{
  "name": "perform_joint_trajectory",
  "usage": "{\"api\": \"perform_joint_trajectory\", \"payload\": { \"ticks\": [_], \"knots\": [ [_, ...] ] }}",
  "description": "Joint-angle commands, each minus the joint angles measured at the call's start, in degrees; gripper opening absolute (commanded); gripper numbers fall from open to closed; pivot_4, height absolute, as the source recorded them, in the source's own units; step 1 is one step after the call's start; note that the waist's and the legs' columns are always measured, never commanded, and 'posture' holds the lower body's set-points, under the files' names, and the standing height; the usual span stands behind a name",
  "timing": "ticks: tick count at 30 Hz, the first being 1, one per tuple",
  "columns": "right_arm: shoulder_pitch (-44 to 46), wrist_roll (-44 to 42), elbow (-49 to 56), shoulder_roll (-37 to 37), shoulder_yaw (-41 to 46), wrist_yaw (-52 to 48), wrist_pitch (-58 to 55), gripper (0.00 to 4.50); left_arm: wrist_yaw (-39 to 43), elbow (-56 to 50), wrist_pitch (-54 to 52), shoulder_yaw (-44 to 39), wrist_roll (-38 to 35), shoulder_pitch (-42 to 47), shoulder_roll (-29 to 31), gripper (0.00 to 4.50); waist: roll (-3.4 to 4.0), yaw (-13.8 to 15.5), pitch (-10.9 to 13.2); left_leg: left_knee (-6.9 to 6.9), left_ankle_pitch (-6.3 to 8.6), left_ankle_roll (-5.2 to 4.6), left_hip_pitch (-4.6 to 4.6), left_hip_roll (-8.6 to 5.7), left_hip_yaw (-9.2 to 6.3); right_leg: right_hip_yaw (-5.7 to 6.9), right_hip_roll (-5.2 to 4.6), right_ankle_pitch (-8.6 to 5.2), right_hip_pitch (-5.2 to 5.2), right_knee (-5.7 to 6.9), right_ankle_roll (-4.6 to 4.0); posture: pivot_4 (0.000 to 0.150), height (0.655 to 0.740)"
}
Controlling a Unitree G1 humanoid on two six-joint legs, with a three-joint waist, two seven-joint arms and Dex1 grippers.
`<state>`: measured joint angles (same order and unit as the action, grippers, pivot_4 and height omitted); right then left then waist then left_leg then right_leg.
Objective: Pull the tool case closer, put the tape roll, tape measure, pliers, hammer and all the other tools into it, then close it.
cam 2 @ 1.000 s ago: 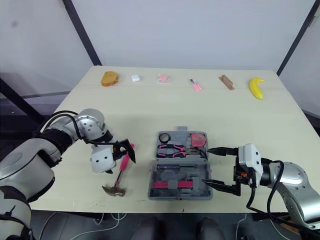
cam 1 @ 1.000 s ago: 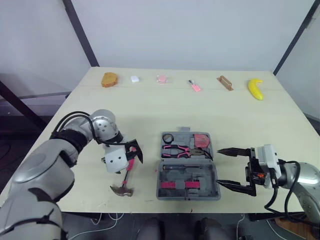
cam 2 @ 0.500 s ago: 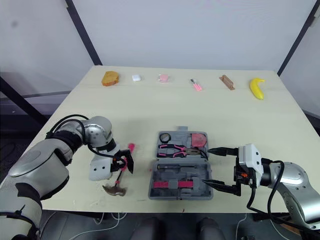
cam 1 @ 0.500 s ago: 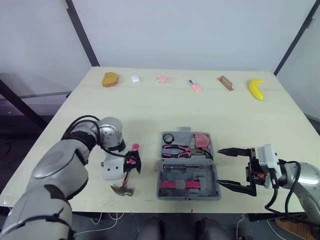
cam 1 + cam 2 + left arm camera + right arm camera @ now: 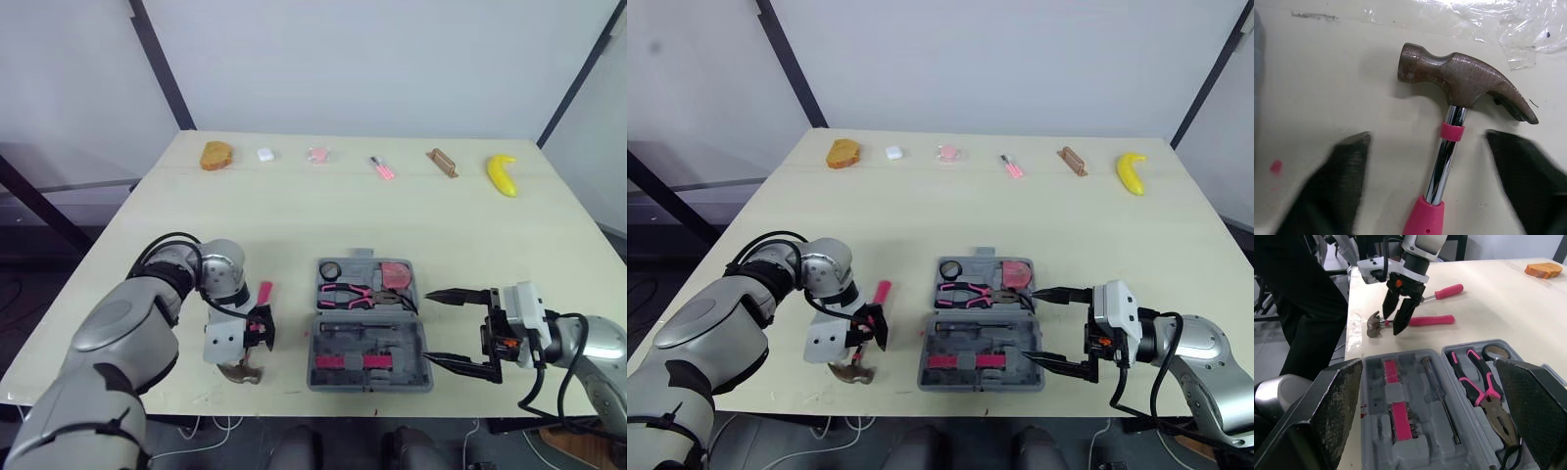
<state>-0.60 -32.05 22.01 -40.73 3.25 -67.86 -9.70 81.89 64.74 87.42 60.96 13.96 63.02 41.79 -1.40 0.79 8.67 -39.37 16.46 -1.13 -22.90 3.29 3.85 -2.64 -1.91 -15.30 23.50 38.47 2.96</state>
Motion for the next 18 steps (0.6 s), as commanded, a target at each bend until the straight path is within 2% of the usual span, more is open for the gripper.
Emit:
{"api": "perform_joint_trajectory", "payload": {
  "ticks": [1,4,5,13,16,18],
  "knots": [
    [0.5,-0.6,1.3,-0.1,0.7,-0.1,0.9,4.50,-0.3,-0.4,0.2,1.5,-1.0,-0.5,0.6,1.63,0.00,0.0,0.0,0.00,0.00,0.00,0.00,0.00,0.00,0.00,0.00,0.00,0.00,0.00,0.00,0.150,0.7400],
    [0.5,-0.4,1.1,0.0,0.6,-0.1,1.0,4.50,-0.1,-0.6,0.5,2.6,-1.7,-1.0,0.9,0.17,0.00,0.0,0.0,0.00,0.00,0.00,0.00,0.00,0.00,0.00,0.00,0.00,0.00,0.01,0.00,0.150,0.7400],
    [0.4,-0.4,1.1,0.0,0.7,-0.1,1.0,4.50,0.0,-0.8,0.6,3.1,-2.0,-1.2,1.1,0.02,0.00,0.0,0.0,-0.01,0.00,0.00,0.02,0.00,0.01,-0.01,-0.01,0.00,-0.01,0.02,0.00,0.150,0.7400],
    [0.4,0.0,0.9,0.4,0.5,0.1,1.3,4.50,1.5,-1.9,-0.8,5.0,-5.4,-2.0,2.5,0.02,0.00,-0.1,0.0,-0.02,0.00,0.00,0.03,0.00,0.01,-0.01,0.00,0.00,0.00,0.05,0.00,0.150,0.7400],
    [0.5,-0.3,0.8,0.6,0.6,-0.2,1.3,4.50,5.4,-5.2,-4.5,4.8,-12.4,-1.9,4.8,0.02,0.00,-0.1,0.0,-0.02,0.00,0.00,0.03,0.00,0.01,-0.01,0.00,0.00,0.00,0.05,0.00,0.150,0.7400],
    [0.6,-0.6,0.6,0.6,0.8,-0.6,1.3,4.50,9.4,-10.2,-9.7,4.3,-19.8,-2.9,7.3,0.02,-0.01,-0.2,0.0,-0.02,0.00,0.00,0.03,0.01,0.00,-0.01,0.00,0.00,0.00,0.06,0.00,0.150,0.7400]
  ]
}}
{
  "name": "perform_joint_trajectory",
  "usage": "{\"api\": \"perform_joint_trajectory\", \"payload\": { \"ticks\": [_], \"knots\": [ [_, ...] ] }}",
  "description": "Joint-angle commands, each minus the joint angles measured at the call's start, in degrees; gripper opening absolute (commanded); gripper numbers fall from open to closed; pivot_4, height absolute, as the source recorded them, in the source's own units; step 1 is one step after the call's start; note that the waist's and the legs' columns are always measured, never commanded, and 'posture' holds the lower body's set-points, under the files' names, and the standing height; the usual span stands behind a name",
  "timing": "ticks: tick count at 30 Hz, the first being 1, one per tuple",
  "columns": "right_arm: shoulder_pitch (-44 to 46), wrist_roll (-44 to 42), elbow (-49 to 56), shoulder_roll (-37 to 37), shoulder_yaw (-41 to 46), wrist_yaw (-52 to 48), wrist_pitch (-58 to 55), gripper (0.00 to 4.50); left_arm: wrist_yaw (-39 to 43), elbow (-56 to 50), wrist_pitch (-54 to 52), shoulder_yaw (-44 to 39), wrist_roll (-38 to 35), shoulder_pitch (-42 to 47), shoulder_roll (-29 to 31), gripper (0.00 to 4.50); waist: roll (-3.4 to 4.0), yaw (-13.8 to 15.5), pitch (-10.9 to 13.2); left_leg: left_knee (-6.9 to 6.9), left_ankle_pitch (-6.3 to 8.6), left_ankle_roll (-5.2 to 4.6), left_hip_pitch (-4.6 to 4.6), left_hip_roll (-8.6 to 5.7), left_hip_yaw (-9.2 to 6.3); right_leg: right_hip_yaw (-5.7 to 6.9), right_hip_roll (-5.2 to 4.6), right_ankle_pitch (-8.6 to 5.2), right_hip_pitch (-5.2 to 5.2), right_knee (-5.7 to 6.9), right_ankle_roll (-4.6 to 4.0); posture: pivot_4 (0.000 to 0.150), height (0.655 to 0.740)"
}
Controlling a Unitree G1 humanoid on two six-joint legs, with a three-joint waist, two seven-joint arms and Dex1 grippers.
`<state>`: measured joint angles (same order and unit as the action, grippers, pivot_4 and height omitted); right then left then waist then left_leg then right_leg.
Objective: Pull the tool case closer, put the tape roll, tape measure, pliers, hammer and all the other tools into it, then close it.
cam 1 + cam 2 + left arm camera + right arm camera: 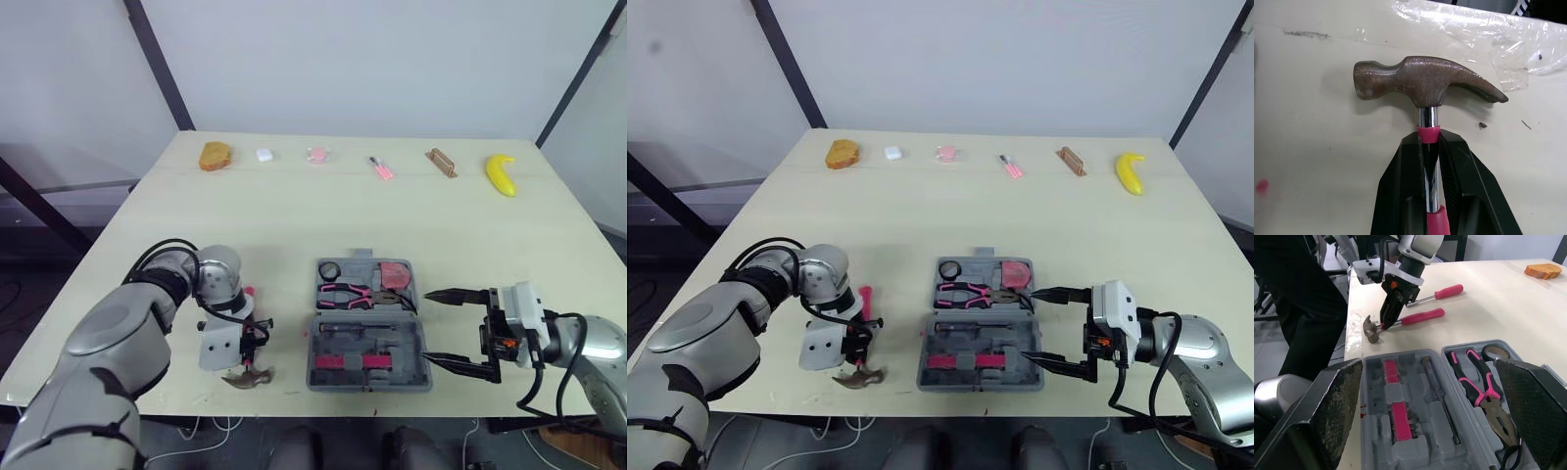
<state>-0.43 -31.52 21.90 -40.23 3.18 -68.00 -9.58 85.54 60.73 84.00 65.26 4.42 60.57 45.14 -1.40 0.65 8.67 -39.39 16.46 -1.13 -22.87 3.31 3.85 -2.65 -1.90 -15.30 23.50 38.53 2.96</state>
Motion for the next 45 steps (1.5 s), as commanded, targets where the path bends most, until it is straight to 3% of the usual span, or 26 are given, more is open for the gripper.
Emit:
{"api": "perform_joint_trajectory", "payload": {
  "ticks": [1,9,15,20,25,30,34,38,41,45],
  "knots": [
    [0.5,-1.2,0.6,0.2,0.9,-0.6,1.3,4.50,6.6,-8.6,-8.6,0.4,-12.8,-0.6,5.4,0.02,-0.01,0.0,0.0,0.00,0.00,0.00,-0.01,0.00,0.00,0.00,0.00,0.00,0.01,0.02,0.00,0.150,0.7400],
    [0.6,-1.0,-0.4,0.0,0.9,-1.6,2.1,4.50,7.0,-23.8,-25.4,-4.3,-23.6,-1.6,15.1,0.02,-0.02,0.1,0.0,-0.08,0.00,0.00,-0.01,0.02,-0.03,0.03,-0.01,0.00,-0.01,0.06,0.00,0.150,0.7400],
    [1.3,-0.4,-1.4,0.3,0.3,-1.9,2.6,4.50,5.8,-36.7,-45.3,-17.0,-28.9,-8.2,21.5,0.02,0.00,0.0,0.0,-0.07,0.00,0.01,0.00,0.02,-0.02,0.03,0.00,-0.01,0.00,0.10,0.00,0.150,0.7400],
    [2.0,-0.2,-2.1,0.6,-0.3,-2.0,2.8,4.50,-7.9,-53.7,-72.4,-28.8,-25.3,-17.4,28.5,0.02,0.00,0.0,0.0,-0.07,-0.01,0.01,0.02,0.04,-0.04,0.04,0.00,-0.02,0.01,0.17,0.01,0.150,0.7400],
    [2.8,-0.1,-2.6,1.0,-0.8,-2.0,2.9,4.50,-23.1,-69.3,-100.6,-39.8,-30.3,-28.6,30.8,0.02,0.01,0.2,0.0,-0.09,-0.01,0.01,0.03,0.05,-0.05,0.06,-0.03,-0.03,0.00,0.21,0.03,0.150,0.7400],
    [3.8,-0.4,-3.1,0.9,-1.1,-2.3,2.7,4.50,-39.7,-80.2,-125.9,-52.4,-38.8,-38.7,26.0,0.02,0.01,0.1,0.1,-0.09,-0.01,0.01,0.05,0.05,-0.10,0.08,-0.03,-0.04,0.01,0.30,0.02,0.150,0.7400],
    [4.8,-0.7,-3.8,1.0,-1.5,-2.8,2.7,4.50,-48.5,-86.5,-138.4,-61.8,-43.5,-45.8,21.4,0.02,0.00,-0.1,0.1,-0.06,0.00,0.01,0.09,0.05,-0.13,0.04,-0.03,-0.04,0.01,0.29,0.02,0.150,0.7400],
    [5.6,-1.0,-4.8,1.3,-1.7,-3.1,2.6,4.50,-62.1,-90.0,-152.8,-70.8,-46.8,-46.8,9.8,0.02,-0.03,0.3,0.1,-0.07,-0.01,0.01,0.09,0.03,-0.12,0.07,-0.04,-0.04,0.00,0.31,0.01,0.150,0.7400],
    [6.3,-1.2,-5.7,1.9,-1.3,-3.0,2.6,4.50,-72.1,-92.3,-161.5,-77.0,-45.7,-47.4,-0.5,0.02,-0.03,0.2,0.1,-0.10,-0.01,0.01,0.09,0.00,-0.24,0.08,-0.08,-0.03,-0.02,0.33,0.01,0.150,0.7400],
    [6.8,-2.0,-6.8,2.8,-0.6,-2.2,2.2,4.50,-80.0,-89.9,-167.4,-80.1,-39.5,-47.5,-7.3,0.02,-0.02,-0.1,0.1,-0.07,-0.02,0.03,0.10,-0.02,-0.44,0.08,-0.03,-0.02,-0.02,0.33,-0.01,0.150,0.7400]
  ]
}}
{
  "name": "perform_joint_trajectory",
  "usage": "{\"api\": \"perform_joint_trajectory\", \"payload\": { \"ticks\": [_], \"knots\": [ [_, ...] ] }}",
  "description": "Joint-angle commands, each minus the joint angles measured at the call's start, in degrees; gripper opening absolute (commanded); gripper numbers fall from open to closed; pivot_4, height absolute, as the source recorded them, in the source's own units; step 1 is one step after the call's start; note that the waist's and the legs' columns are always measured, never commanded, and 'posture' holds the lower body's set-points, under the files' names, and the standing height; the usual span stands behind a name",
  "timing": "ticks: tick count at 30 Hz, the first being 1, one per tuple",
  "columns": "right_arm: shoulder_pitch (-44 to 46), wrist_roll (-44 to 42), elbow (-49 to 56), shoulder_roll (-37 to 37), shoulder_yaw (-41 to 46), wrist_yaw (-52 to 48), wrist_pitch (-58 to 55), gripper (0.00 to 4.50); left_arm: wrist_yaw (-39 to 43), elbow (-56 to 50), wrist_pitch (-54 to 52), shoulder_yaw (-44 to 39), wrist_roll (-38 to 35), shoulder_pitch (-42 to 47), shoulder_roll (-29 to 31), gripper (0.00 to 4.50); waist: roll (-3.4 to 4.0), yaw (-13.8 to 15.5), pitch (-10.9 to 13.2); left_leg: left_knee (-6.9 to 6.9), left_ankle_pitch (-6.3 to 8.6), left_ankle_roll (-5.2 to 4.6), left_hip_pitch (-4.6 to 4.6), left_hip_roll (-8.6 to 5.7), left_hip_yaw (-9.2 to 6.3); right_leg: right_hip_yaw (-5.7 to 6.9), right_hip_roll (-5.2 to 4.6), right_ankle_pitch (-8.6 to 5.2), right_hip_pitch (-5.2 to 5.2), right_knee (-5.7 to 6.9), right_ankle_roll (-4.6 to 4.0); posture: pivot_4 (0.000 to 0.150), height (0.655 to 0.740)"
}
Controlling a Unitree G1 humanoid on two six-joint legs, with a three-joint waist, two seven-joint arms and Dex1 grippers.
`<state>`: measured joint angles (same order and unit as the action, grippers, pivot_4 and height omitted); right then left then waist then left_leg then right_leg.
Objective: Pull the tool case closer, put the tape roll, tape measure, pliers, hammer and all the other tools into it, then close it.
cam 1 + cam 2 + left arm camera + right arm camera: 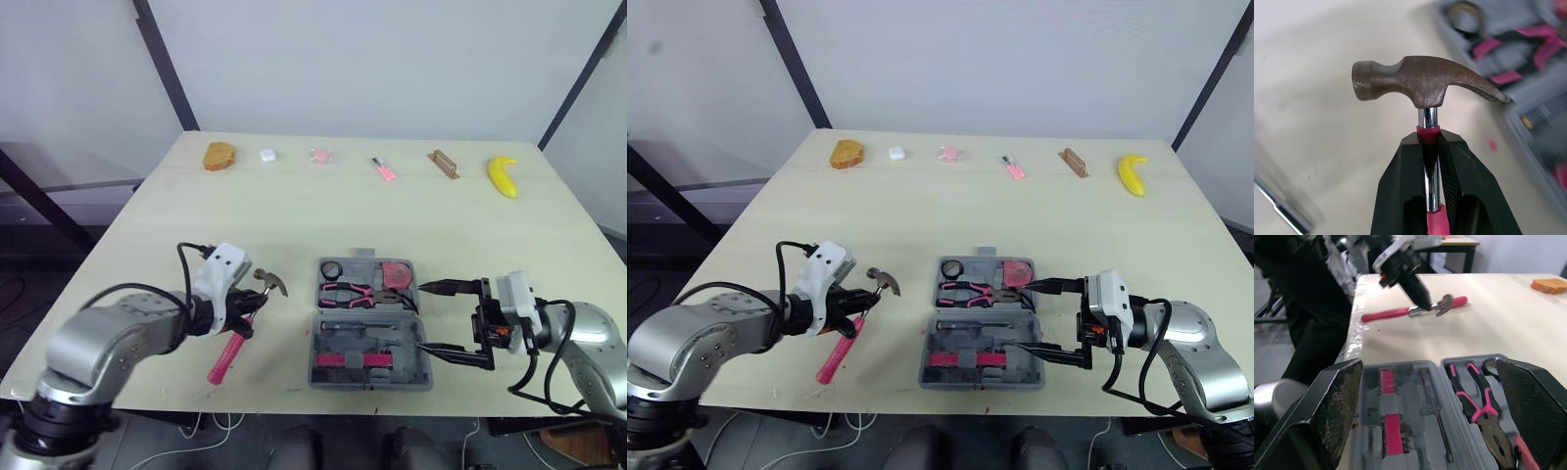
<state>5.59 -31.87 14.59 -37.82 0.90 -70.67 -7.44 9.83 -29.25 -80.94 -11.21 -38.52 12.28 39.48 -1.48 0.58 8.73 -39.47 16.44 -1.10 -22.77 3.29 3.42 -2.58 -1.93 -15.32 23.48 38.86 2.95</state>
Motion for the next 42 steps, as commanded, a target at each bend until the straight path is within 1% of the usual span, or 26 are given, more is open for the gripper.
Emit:
{"api": "perform_joint_trajectory", "payload": {
  "ticks": [1,3,5,8,9,12,13,15,16,17,19,21,22,24,25,27,29,33,37,38,39,41,42],
  "knots": [
    [0.9,-1.5,0.3,0.3,1.8,0.4,0.1,4.50,-4.9,0.1,-2.4,-3.8,3.9,1.1,-3.0,0.02,0.03,-0.1,0.0,0.02,0.00,0.00,0.05,0.00,0.02,-0.03,-0.01,0.00,0.00,0.03,0.00,0.150,0.7400],
    [1.2,-1.5,-0.1,0.2,2.1,0.8,-0.1,4.50,-5.9,1.5,-4.4,-4.9,4.5,3.1,-7.3,0.02,0.03,0.2,0.0,0.01,-0.01,0.01,0.03,0.00,-0.02,0.01,-0.01,0.00,-0.01,0.02,-0.01,0.150,0.7400],
    [1.6,-1.2,-0.2,0.1,2.2,1.3,-0.3,4.50,-6.7,3.5,-5.4,-4.9,5.7,4.7,-10.5,0.02,0.03,0.5,0.0,-0.01,-0.01,0.02,0.00,-0.07,-0.01,0.04,-0.08,0.00,-0.02,0.01,0.00,0.150,0.7400],
    [2.1,-0.9,0.0,-0.2,2.0,1.8,-0.8,4.50,-7.4,5.9,-4.0,-3.6,8.5,5.1,-12.2,0.02,0.00,0.2,0.0,-0.03,-0.01,0.03,-0.01,-0.09,-0.03,0.03,-0.09,0.01,-0.03,-0.01,0.00,0.150,0.7400],
    [2.2,-1.0,0.1,-0.3,2.1,2.0,-0.9,4.50,-7.7,7.1,-3.4,-3.4,9.3,5.1,-12.9,0.02,0.00,0.0,0.0,0.00,-0.12,0.21,-0.01,-0.09,-0.04,0.03,-0.08,0.01,-0.02,-0.01,0.00,0.150,0.7400],
    [2.0,-0.9,0.3,-0.3,2.3,2.3,-0.9,4.50,-7.3,8.9,-1.9,-2.2,11.1,5.1,-13.1,0.02,0.02,-0.1,0.0,0.05,-0.14,0.25,0.03,-0.08,-0.05,0.01,-0.07,0.00,-0.01,0.00,0.00,0.150,0.7400],
    [2.0,-0.9,0.2,-0.3,2.3,2.4,-0.8,4.50,-7.3,9.5,-0.9,-1.7,12.0,5.3,-12.8,0.96,0.02,-0.1,0.0,0.05,-0.14,0.25,0.02,-0.08,-0.06,0.02,-0.07,0.00,-0.02,0.00,-0.01,0.150,0.7400],
    [2.0,-0.8,0.2,-0.4,2.3,2.5,-0.7,4.50,-7.2,10.2,0.6,-1.4,13.1,5.6,-12.7,1.59,0.02,0.0,0.0,0.05,-0.13,0.23,0.01,-0.08,-0.05,0.02,-0.07,0.00,-0.02,-0.01,0.00,0.150,0.7400],
    [1.8,-0.7,0.2,-0.5,2.3,2.5,-0.5,4.50,-7.4,10.3,1.3,-1.9,13.5,5.7,-13.5,2.27,0.02,0.1,0.0,0.05,-0.13,0.23,0.01,-0.08,-0.05,0.02,-0.07,0.01,-0.02,-0.01,0.00,0.150,0.7400],
    [1.7,-0.7,0.3,-0.5,2.3,2.6,-0.4,4.50,-7.3,10.2,2.0,-1.9,13.8,5.5,-14.0,2.60,0.02,0.1,0.0,0.05,-0.13,0.23,0.01,-0.08,-0.05,0.02,-0.08,0.00,-0.02,-0.01,0.00,0.150,0.7400],
    [1.3,-0.6,0.5,-0.6,2.3,2.6,-0.4,4.50,-7.1,8.7,4.3,-0.9,14.4,4.1,-15.1,3.66,0.02,0.2,0.0,0.04,-0.13,0.23,0.01,-0.08,-0.04,0.01,-0.09,0.01,-0.02,-0.01,0.00,0.150,0.7400],
    [0.8,-0.6,1.0,-0.9,2.3,2.5,-0.4,4.50,-6.1,6.9,7.5,1.2,15.4,1.2,-15.2,4.45,0.02,0.1,0.0,0.04,-0.13,0.24,0.00,-0.08,-0.03,0.00,-0.09,0.01,-0.02,-0.02,0.00,0.150,0.7400],
    [0.7,-0.8,1.3,-0.9,2.4,2.5,-0.6,4.50,-5.6,6.3,10.1,2.8,16.7,-0.6,-14.4,4.45,0.02,0.1,0.0,0.05,-0.13,0.24,0.00,-0.08,-0.02,-0.02,-0.10,0.01,-0.02,-0.03,0.00,0.150,0.7400],
    [0.2,-1.0,1.7,-1.2,2.7,2.5,-0.8,4.50,-4.5,5.9,19.2,4.8,19.8,-4.7,-13.8,4.45,0.02,-0.1,0.0,0.06,-0.14,0.25,0.00,-0.07,-0.01,-0.04,-0.10,0.00,-0.01,-0.04,0.00,0.150,0.7400],
    [0.1,-1.1,1.8,-1.3,2.8,2.5,-0.8,4.50,-4.6,5.9,20.8,5.0,20.5,-6.2,-14.0,4.45,0.02,-0.1,0.0,0.08,-0.14,0.26,0.03,-0.07,0.01,-0.08,-0.10,0.00,-0.01,-0.03,0.00,0.150,0.7400],
    [-0.1,-1.1,1.9,-1.5,3.0,2.5,-0.9,4.50,-5.1,6.1,23.6,4.3,21.0,-8.8,-16.0,4.45,0.03,0.0,0.0,0.09,-0.13,0.23,0.03,-0.06,-0.01,-0.05,-0.10,0.01,-0.01,-0.02,-0.01,0.150,0.7400],
    [-0.1,-1.2,2.0,-1.7,3.1,2.5,-1.0,4.50,-4.9,6.6,29.2,4.7,21.9,-11.1,-17.9,4.45,0.04,0.1,0.0,0.08,-0.05,0.09,0.05,-0.06,0.00,-0.05,-0.11,0.01,-0.02,0.00,-0.01,0.150,0.7400],
    [0.4,-1.1,1.8,-1.7,3.1,2.6,-1.1,4.50,-3.8,8.6,37.9,6.2,23.7,-12.8,-20.8,4.45,0.03,0.3,0.0,0.07,-0.04,0.08,0.03,-0.08,-0.01,-0.04,-0.12,0.01,-0.02,-0.03,-0.01,0.150,0.7400],
    [1.1,-1.0,1.7,-1.7,3.2,2.8,-1.1,4.50,-4.4,12.4,40.8,6.4,25.4,-13.1,-22.7,4.45,0.05,0.2,0.0,0.07,-0.04,0.07,0.04,-0.09,-0.01,-0.04,-0.10,0.01,-0.02,-0.01,-0.01,0.150,0.7400],
    [1.2,-0.9,1.6,-1.7,3.2,2.8,-1.0,4.50,-4.4,12.8,41.4,6.2,25.6,-13.0,-22.9,3.95,0.05,0.2,-0.1,0.07,-0.04,0.07,0.04,-0.09,0.00,-0.04,-0.10,0.01,-0.02,-0.01,-0.01,0.150,0.7400],
    [1.2,-0.8,1.6,-1.7,3.2,2.8,-1.0,4.50,-4.3,13.0,41.7,6.0,25.8,-13.0,-23.1,3.66,0.05,0.2,-0.1,0.07,-0.04,0.07,0.04,-0.09,-0.01,-0.03,-0.10,0.01,-0.02,-0.01,-0.01,0.150,0.7400],
    [1.3,-0.7,1.5,-1.6,3.2,2.8,-0.9,4.50,-4.0,13.5,42.5,6.2,26.5,-13.0,-23.0,2.67,0.05,0.2,-0.1,0.07,-0.04,0.07,0.04,-0.08,-0.02,-0.03,-0.10,0.01,-0.02,-0.01,-0.01,0.150,0.7400],
    [1.4,-0.8,1.5,-1.6,3.2,2.9,-0.9,4.50,-4.0,13.6,42.6,6.2,26.7,-13.1,-23.1,2.26,0.05,0.2,-0.1,0.07,-0.04,0.07,0.03,-0.09,-0.02,-0.03,-0.10,0.01,-0.02,-0.02,-0.01,0.150,0.7400]
  ]
}}
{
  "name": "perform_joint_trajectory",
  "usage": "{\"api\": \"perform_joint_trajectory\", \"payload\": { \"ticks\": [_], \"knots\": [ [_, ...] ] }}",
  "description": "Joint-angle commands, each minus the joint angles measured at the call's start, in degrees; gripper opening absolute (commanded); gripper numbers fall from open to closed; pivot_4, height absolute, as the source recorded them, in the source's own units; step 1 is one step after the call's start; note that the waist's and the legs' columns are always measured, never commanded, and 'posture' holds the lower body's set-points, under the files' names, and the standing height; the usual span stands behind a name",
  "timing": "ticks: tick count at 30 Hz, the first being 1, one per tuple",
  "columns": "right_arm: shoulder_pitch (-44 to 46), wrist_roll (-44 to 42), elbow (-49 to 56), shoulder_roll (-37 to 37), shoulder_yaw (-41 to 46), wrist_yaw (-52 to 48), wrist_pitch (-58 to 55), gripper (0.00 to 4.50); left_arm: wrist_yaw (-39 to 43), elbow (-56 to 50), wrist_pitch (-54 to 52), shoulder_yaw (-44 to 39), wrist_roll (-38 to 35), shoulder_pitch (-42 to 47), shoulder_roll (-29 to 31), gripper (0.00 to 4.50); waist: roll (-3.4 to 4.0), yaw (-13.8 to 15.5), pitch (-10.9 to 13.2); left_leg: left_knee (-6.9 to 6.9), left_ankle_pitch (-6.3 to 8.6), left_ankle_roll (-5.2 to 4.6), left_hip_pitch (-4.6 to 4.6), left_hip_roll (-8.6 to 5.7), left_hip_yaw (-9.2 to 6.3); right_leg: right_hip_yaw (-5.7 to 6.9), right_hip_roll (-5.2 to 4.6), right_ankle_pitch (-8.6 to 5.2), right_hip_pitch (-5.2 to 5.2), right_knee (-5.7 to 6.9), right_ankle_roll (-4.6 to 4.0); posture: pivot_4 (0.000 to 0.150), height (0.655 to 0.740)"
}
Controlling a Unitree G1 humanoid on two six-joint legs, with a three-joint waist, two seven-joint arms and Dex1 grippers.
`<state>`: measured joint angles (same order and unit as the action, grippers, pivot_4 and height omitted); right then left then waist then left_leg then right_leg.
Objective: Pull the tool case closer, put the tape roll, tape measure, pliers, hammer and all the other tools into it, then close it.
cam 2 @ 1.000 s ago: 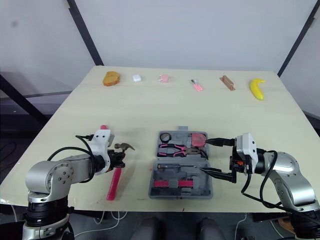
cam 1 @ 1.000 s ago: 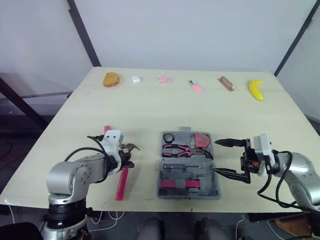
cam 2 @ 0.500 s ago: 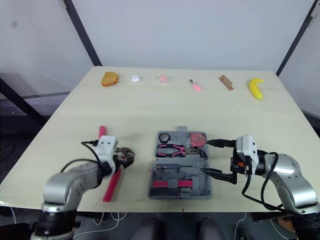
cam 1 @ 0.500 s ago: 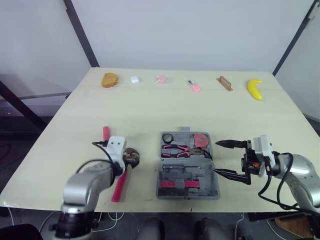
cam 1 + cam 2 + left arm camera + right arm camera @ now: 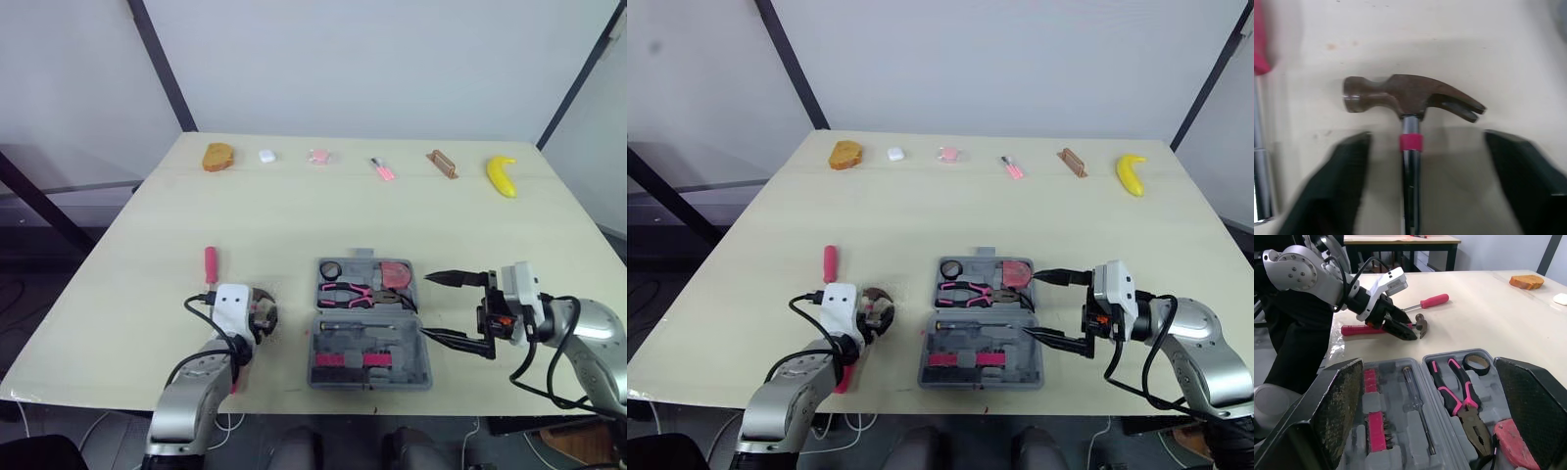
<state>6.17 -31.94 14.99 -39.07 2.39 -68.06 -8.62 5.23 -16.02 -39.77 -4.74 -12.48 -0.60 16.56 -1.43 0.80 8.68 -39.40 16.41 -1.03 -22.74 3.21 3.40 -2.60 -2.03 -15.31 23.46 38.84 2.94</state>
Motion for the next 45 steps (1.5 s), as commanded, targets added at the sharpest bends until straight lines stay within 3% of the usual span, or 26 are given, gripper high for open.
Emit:
{"api": "perform_joint_trajectory", "payload": {
  "ticks": [1,22,25,27,28,39,45],
  "knots": [
    [0.8,-0.6,1.2,-0.3,1.7,0.4,0.3,4.50,0.4,0.5,1.7,-0.4,1.0,-0.4,-0.2,1.76,0.00,0.0,0.0,0.00,0.00,0.00,0.00,0.00,0.00,0.00,0.00,0.00,0.00,0.00,0.00,0.150,0.7400],
    [1.5,0.4,0.6,0.0,0.8,0.7,1.0,4.50,3.7,7.3,10.1,-2.8,1.3,-0.9,-2.1,1.76,0.36,0.0,-0.2,0.01,0.00,-0.01,0.03,0.00,-0.01,0.02,0.01,0.00,-0.01,0.02,0.00,0.150,0.7400],
    [1.6,0.6,0.5,0.1,0.7,0.8,1.1,4.50,4.1,7.8,10.4,-3.3,1.2,-0.8,-2.0,0.99,0.39,0.0,-0.2,0.00,0.00,-0.01,0.03,0.00,-0.01,0.03,0.02,0.00,-0.01,0.02,0.00,0.150,0.7400],
    [1.6,0.8,0.4,0.2,0.6,0.7,1.3,4.50,4.3,8.0,10.5,-3.7,1.1,-0.7,-2.0,0.17,0.43,0.0,-0.2,0.01,0.00,-0.01,0.03,0.00,-0.01,0.03,0.02,0.00,-0.01,0.02,0.00,0.150,0.7400],
    [1.6,0.9,0.4,0.3,0.6,0.7,1.4,4.50,4.4,8.1,10.6,-3.8,1.2,-0.6,-2.0,0.06,0.45,0.0,-0.3,0.01,0.00,-0.01,0.03,0.00,0.00,0.03,0.02,0.00,-0.01,0.02,0.00,0.150,0.7400],
    [0.5,0.9,0.9,0.9,0.8,1.2,1.6,4.50,6.6,6.7,10.5,-2.6,3.6,-0.3,1.2,0.05,0.45,-0.1,-0.3,0.01,0.00,-0.01,0.04,0.00,-0.01,0.03,0.03,0.00,-0.01,0.02,0.00,0.150,0.7400],
    [-0.3,-0.8,0.9,1.5,1.6,0.7,1.3,4.50,12.0,2.3,9.6,-3.9,1.9,0.2,7.0,0.05,0.31,-0.1,-0.2,0.03,0.00,0.00,-0.01,0.02,-0.01,0.06,0.04,-0.01,0.00,-0.02,-0.01,0.150,0.7400]
  ]
}}
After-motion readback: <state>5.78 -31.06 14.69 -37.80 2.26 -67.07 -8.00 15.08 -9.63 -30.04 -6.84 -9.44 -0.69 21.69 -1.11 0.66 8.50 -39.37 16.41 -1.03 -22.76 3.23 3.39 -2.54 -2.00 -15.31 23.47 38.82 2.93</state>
